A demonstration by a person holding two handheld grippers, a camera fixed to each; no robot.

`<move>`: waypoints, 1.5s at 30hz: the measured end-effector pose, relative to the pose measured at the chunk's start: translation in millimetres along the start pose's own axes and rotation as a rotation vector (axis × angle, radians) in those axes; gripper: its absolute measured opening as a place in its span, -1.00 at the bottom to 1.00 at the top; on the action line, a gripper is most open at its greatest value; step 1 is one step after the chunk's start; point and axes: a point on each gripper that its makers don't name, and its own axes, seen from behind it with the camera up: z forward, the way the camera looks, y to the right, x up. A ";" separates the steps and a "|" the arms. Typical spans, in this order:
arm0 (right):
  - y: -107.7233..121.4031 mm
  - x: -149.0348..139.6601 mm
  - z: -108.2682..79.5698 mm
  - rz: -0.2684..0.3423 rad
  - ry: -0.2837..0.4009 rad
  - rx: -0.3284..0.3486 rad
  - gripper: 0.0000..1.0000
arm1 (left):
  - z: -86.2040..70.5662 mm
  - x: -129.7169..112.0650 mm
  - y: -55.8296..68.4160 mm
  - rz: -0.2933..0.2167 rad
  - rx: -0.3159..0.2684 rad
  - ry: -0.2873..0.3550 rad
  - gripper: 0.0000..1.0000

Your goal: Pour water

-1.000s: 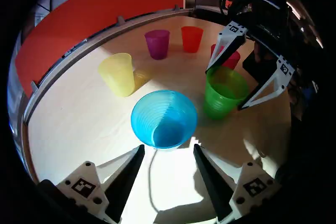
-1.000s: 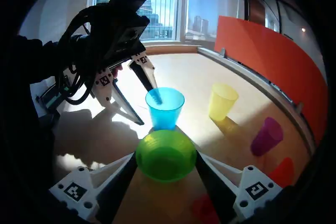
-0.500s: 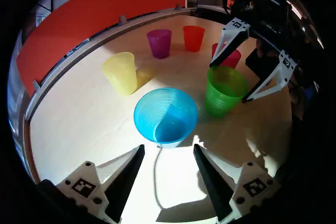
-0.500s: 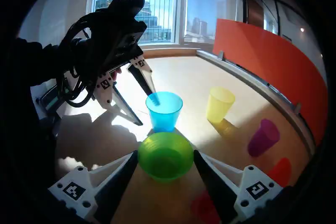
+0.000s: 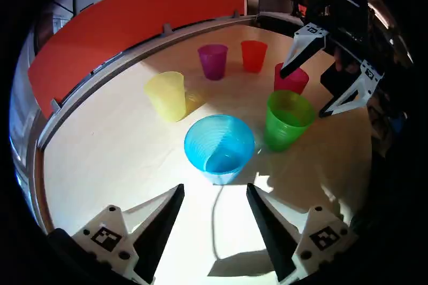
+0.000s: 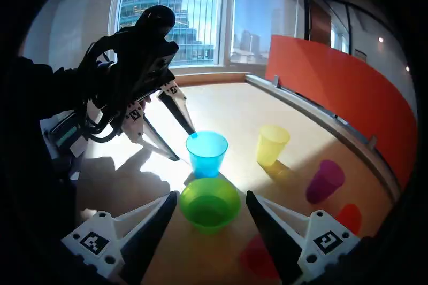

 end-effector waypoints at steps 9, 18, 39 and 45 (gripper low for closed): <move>-2.8 14.4 -15.0 0.011 0.041 -0.021 1.00 | -14.3 5.9 -5.6 -0.018 0.037 0.034 0.71; 3.6 32.7 -31.0 0.032 0.103 -0.086 1.00 | -31.4 11.3 -13.2 -0.055 0.080 0.090 0.71; 76.8 58.9 -85.2 0.133 0.270 -0.435 1.00 | -87.4 56.7 -76.5 -0.192 0.370 0.389 0.71; 98.5 59.0 -101.0 0.167 0.308 -0.522 1.00 | -108.4 72.0 -90.5 -0.213 0.441 0.473 0.71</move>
